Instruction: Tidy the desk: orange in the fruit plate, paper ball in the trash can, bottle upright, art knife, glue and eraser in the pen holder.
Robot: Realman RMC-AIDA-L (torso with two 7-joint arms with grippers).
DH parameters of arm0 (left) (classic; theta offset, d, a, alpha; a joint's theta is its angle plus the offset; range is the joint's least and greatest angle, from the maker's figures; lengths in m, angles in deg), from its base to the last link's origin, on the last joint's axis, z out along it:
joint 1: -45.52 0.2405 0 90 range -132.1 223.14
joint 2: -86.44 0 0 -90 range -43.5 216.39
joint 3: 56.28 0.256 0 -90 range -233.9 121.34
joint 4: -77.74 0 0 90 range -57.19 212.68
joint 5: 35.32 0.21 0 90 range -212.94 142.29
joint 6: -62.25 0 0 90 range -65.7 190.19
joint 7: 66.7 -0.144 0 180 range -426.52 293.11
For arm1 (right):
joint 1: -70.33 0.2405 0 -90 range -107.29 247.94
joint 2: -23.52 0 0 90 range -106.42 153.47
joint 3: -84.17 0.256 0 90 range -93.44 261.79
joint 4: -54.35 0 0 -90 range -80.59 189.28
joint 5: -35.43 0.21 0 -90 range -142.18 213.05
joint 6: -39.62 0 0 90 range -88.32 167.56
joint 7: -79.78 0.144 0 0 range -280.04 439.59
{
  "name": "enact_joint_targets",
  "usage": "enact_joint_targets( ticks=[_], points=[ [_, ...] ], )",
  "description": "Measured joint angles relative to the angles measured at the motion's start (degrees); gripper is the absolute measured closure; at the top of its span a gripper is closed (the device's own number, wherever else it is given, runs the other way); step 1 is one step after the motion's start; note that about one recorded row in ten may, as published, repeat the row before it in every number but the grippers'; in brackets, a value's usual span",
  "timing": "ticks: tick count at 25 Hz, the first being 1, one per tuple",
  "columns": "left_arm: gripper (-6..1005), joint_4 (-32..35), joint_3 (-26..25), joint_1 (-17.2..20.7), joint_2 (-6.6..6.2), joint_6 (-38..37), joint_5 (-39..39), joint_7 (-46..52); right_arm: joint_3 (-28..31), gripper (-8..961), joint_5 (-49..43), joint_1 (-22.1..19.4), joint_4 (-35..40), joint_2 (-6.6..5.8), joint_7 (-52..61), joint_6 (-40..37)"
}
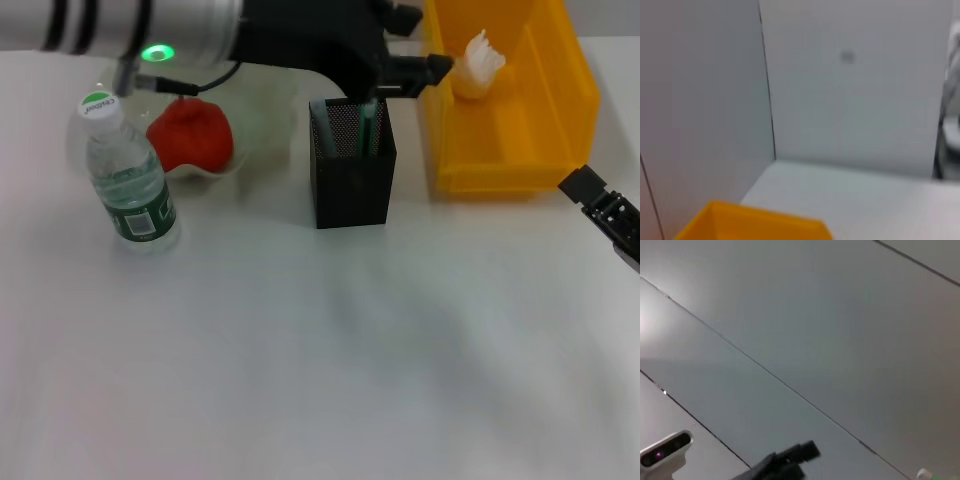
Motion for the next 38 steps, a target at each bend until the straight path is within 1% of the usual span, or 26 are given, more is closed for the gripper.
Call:
enact_joint_targets(
  ticks=[1,5,7,10,12,15,18,21,23,26,27,31,35,38],
  points=[
    [438,-1.24,-1.21,1.19,-0.02,0.16,-3.66,-2.28,-0.02,350,-0.02,-0.08,0.08,0.0,-0.71,0.0],
    [408,-4.92,-3.87,5.25,-0.21,-1.22,-12.75,-10.23,-0.03,347,-0.74,-0.49,1.05,-0.03,-5.21,0.03],
    [393,-7.16,-4.78,7.44,-0.27,-2.81,-16.39,-14.88,-0.03,346,-2.16,-0.53,2.72,-0.08,-7.11,0.05],
    [370,-12.46,-6.68,10.05,-0.27,-6.77,-21.12,-21.26,-0.04,344,-6.31,-0.37,7.39,-0.11,-8.05,-0.48],
    [294,-17.11,-8.83,10.85,-0.31,-10.61,-23.02,-25.17,-0.04,342,-9.0,-0.02,9.98,-0.11,-8.31,-0.65],
    [180,-23.06,-11.36,11.45,-0.34,-15.87,-23.6,-30.28,-0.03,340,-11.23,0.53,12.71,-0.1,-8.89,-0.93],
    [167,-28.59,-12.91,12.02,-0.29,-19.8,-23.71,-34.51,-0.08,337,-13.05,1.4,14.34,-0.1,-10.46,-1.86],
    [167,-34.11,-14.59,12.84,-0.27,-22.91,-23.88,-40.41,-1.47,335,-17.24,2.58,16.44,-0.05,-15.93,-4.56],
    [167,-38.03,-16.1,13.51,-0.26,-24.91,-23.97,-45.1,-2.8,304,-19.14,3.14,17.37,0.02,-19.3,-5.78],
    [167,-42.11,-18.29,14.54,-0.34,-27.41,-23.96,-50.57,-4.28,257,-19.61,3.4,17.67,0.09,-23.26,-6.6],
    [167,-42.89,-18.65,14.82,-0.42,-27.88,-23.87,-51.88,-5.14,242,-19.66,3.39,17.76,0.05,-25.28,-6.97],
    [167,-45.53,-19.23,16.04,-1.1,-28.67,-22.94,-55.89,-9.04,241,-19.76,2.94,18.55,0.11,-33.63,-7.02],
    [167,-47.19,-19.25,16.81,-1.51,-28.75,-21.78,-57.32,-11.58,241,-19.79,3.98,18.41,0.14,-34.44,-4.71],
    [167,-48.73,-19.16,16.92,-1.58,-28.78,-21.62,-59.83,-12.69,240,-19.81,5.13,18.06,0.2,-34.44,-2.71]
  ],
)
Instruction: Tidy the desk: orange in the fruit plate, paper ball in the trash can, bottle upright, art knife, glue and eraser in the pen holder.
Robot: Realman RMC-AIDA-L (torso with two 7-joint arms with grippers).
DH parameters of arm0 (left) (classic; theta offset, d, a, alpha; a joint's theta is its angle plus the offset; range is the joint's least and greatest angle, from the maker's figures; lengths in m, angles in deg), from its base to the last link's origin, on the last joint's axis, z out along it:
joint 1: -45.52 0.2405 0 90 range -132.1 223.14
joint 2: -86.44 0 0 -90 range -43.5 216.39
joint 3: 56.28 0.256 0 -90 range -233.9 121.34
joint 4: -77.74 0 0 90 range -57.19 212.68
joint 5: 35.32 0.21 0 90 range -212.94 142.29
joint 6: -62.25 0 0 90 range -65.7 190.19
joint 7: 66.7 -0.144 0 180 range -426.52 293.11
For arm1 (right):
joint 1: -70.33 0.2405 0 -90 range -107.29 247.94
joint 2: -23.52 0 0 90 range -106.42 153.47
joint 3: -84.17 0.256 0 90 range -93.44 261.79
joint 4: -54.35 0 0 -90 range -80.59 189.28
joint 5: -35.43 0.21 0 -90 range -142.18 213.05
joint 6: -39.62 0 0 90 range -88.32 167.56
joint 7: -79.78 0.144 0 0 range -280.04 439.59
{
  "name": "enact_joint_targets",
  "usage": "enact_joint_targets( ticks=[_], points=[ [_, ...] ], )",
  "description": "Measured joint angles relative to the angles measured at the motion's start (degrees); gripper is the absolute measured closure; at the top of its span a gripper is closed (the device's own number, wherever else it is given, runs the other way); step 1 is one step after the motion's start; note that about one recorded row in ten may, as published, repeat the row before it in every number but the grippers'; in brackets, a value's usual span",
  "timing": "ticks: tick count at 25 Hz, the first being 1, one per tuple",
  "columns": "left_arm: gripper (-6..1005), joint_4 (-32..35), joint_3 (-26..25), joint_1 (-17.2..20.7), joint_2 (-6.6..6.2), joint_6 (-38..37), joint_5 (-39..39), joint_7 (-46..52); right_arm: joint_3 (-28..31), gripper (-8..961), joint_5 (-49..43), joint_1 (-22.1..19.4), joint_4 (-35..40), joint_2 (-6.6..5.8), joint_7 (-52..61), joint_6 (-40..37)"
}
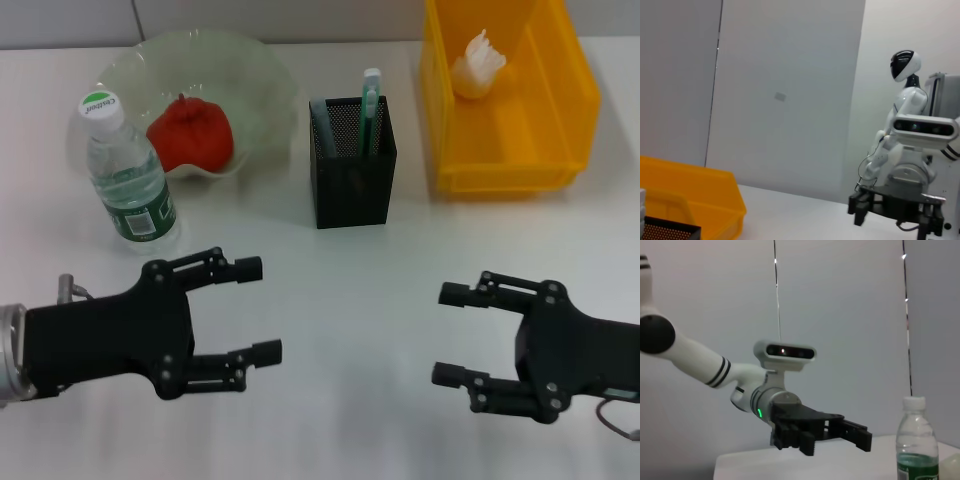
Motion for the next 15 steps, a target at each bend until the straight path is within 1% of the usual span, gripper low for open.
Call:
enact_joint_targets(
  ticks=[2,3,7,11,15],
  points=[
    [167,-0.78,0.1,0.0,0.01,0.0,0.02,-1.53,-0.37,240,-0.01,0.71,-0.62,0.03,0.01,0.87],
    [167,-2.57,0.17,-0.35,0.17,0.44,0.09,-4.11,-0.51,240,-0.01,1.19,-1.11,0.02,0.15,1.3],
    [167,-3.2,0.3,-1.5,0.53,2.27,0.37,-4.5,-0.66,241,-0.02,2.24,-2.11,0.0,0.69,2.35],
    [167,-4.31,0.36,-3.43,1.07,5.12,2.4,-4.63,-0.68,242,-0.02,2.54,-2.75,0.08,0.71,2.57],
    [167,-7.88,0.41,-5.33,1.23,8.2,3.03,-6.34,-0.7,242,-0.02,2.57,-3.48,0.07,0.73,2.82]
  ],
)
